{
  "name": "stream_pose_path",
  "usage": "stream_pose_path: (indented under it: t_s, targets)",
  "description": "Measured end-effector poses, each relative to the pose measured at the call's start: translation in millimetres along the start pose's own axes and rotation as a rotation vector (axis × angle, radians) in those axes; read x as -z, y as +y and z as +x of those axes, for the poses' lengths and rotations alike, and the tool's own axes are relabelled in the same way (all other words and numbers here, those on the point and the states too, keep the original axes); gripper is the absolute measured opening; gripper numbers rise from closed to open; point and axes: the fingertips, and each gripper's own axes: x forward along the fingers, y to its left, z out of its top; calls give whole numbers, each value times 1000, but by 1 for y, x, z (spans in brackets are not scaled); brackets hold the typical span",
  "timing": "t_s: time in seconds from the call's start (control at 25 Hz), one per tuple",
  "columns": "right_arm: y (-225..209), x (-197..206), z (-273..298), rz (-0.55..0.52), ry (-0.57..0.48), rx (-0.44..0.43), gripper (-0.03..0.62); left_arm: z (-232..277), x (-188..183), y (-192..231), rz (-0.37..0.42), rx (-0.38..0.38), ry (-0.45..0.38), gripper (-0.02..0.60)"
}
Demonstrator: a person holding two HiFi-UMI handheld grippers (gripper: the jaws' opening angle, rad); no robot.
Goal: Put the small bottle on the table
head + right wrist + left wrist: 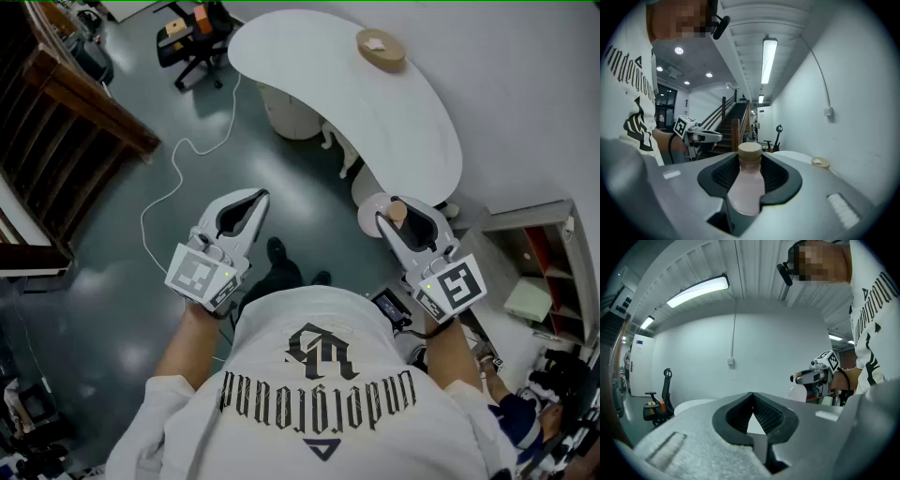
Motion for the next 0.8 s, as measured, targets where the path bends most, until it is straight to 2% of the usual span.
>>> stream_pose_path:
  t_s: [0.44,0.8]
  targets:
    - [-12,5,5,-2,1,13,139,3,5,8,-14,-15,-2,6]
    - [-13,-7,38,3,-10,19,140,-4,9,42,-39,-26,-9,6]
